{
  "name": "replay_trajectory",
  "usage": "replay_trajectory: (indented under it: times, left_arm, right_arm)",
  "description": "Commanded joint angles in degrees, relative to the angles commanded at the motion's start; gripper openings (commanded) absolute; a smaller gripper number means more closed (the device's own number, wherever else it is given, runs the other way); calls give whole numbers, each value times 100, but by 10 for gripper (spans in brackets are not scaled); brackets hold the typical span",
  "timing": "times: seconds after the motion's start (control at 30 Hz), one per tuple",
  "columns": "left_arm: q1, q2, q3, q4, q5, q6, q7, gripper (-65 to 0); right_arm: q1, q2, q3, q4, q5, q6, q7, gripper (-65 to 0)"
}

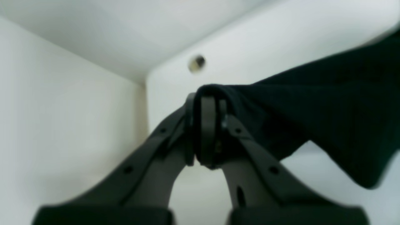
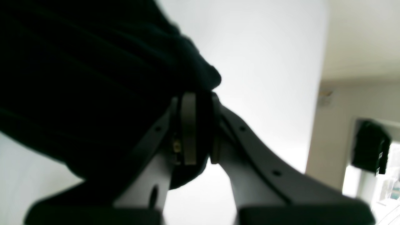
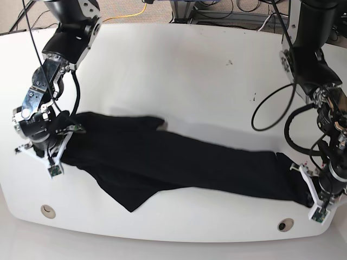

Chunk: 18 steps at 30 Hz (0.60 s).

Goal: Layout the t-shirt on the table in an organized manner, then fold the t-shirt properly
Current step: 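Swing the shirt back and lay it flat with both grippers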

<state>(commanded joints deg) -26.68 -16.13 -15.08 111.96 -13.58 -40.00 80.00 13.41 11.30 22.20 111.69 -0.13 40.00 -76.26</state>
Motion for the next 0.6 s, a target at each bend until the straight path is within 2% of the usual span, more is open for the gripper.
replay_trajectory:
  times: [0.3, 0.6]
  left_arm:
    - [1820, -9, -132, 141, -9, 0, 0, -646]
    - [3191, -18, -211, 141, 0, 0, -13, -646]
  right_arm:
    - [-1020, -193, -44, 114, -26, 0, -9, -629]
    - [-1380, -176, -44, 114, -35, 0, -9, -629]
